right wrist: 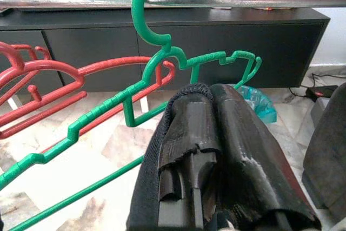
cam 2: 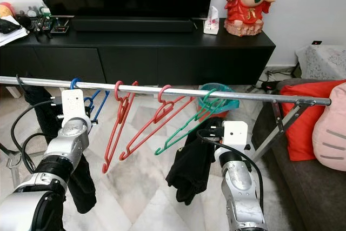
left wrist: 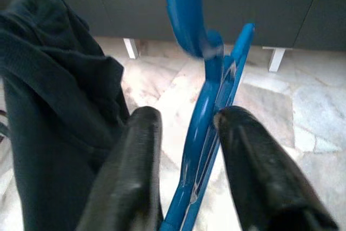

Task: Hang hanger

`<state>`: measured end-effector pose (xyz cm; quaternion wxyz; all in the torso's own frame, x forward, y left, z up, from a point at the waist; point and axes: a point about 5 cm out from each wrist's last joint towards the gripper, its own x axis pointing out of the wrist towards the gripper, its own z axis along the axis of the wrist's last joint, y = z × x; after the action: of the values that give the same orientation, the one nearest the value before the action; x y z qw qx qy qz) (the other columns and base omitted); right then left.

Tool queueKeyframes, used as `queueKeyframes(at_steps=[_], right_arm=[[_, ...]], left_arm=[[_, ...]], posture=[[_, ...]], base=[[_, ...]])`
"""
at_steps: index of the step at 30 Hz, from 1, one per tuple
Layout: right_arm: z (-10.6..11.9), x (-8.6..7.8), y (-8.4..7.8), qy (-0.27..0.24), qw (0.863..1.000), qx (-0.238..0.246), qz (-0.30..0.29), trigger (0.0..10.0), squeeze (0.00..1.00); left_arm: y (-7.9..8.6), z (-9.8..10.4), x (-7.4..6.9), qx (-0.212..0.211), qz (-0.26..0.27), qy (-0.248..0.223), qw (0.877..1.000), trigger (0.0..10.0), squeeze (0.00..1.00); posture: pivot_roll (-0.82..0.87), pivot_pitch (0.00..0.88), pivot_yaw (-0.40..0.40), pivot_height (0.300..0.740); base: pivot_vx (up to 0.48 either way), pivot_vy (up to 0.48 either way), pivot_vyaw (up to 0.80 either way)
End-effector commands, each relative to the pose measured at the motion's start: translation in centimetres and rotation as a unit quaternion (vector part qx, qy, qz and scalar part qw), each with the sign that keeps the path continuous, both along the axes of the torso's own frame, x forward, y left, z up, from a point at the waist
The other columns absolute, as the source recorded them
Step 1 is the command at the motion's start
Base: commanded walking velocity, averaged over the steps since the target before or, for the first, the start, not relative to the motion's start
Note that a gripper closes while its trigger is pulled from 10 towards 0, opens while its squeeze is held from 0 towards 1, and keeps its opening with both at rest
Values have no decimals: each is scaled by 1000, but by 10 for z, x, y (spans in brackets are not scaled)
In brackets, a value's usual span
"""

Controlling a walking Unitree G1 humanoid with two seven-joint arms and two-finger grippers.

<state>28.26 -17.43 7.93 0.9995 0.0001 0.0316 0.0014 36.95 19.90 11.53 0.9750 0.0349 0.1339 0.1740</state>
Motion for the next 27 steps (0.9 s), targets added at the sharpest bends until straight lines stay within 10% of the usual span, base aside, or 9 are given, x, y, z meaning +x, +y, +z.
queueKeyframes(at_steps=[1,10,11,26,27], right_arm=[[14,5,0,-27,1000,-1,3,10000,0],[14,6,1,-26,1000,0,7,10000,0],[14,6,1,-26,1000,0,8,10000,0],[15,6,3,-25,1000,-1,14,10000,0],[15,7,3,-26,1000,-1,14,10000,0]], left_arm=[[1,7,3,-3,-4,-6,1000,10000,1000],[-2,-5,4,-69,-85,17,994,10000,1000],[-2,-7,3,-62,-91,20,994,10000,0],[5,-16,0,-48,-75,15,996,10000,0],[4,-17,0,-49,-75,15,996,4235,0]], posture=[[-73,0,-59,740],[-74,0,-60,740],[-74,0,-60,740],[-78,0,-66,740],[-78,0,-66,740]], base=[[0,0,0],[0,0,0],[0,0,0],[0,0,0],[0,0,0]])
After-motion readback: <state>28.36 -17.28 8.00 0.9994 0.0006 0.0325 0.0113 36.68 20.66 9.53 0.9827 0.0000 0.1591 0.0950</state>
